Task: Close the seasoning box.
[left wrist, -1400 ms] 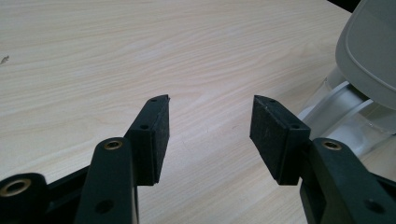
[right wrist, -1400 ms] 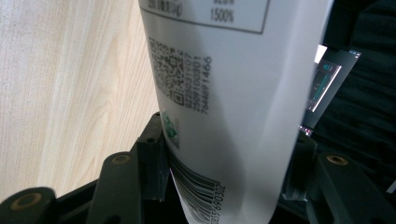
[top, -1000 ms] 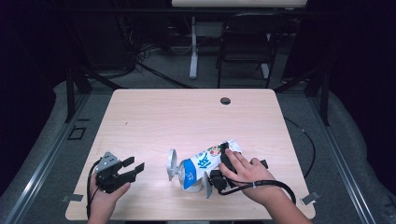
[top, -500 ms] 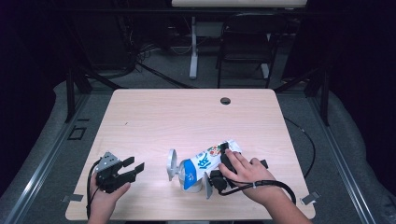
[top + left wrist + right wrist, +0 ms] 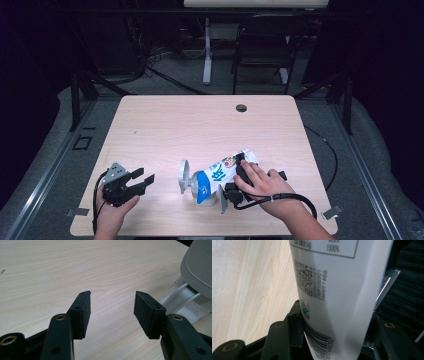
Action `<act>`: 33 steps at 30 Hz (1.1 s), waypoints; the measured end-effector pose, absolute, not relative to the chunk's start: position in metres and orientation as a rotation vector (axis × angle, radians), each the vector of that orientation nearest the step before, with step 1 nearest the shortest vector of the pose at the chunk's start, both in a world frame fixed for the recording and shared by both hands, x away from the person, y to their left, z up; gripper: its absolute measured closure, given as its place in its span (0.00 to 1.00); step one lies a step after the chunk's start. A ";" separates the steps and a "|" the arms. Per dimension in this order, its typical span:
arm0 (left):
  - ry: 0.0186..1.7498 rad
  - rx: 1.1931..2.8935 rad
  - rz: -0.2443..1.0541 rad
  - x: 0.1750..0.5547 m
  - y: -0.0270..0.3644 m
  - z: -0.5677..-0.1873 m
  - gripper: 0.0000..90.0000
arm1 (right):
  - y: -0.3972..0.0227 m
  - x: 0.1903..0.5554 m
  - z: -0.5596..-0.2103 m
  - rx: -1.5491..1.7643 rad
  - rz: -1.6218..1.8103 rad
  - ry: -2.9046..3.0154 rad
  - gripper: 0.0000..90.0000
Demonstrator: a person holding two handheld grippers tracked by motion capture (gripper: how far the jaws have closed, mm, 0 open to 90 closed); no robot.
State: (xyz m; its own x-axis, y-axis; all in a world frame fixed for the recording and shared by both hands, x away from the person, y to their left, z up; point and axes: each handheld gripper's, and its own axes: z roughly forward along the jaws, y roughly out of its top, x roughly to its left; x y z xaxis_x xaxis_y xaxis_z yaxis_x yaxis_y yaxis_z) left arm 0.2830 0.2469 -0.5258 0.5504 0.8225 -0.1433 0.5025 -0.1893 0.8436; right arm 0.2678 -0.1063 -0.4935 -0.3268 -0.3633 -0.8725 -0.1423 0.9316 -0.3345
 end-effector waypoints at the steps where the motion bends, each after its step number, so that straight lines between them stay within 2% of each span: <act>1: 1.086 1.850 0.429 0.283 0.247 -0.526 0.53 | -0.106 0.268 -0.494 -0.370 -0.233 1.906 0.55; 33: 1.088 1.851 0.429 0.283 0.247 -0.526 0.53 | -0.106 0.267 -0.493 -0.382 -0.239 1.903 0.57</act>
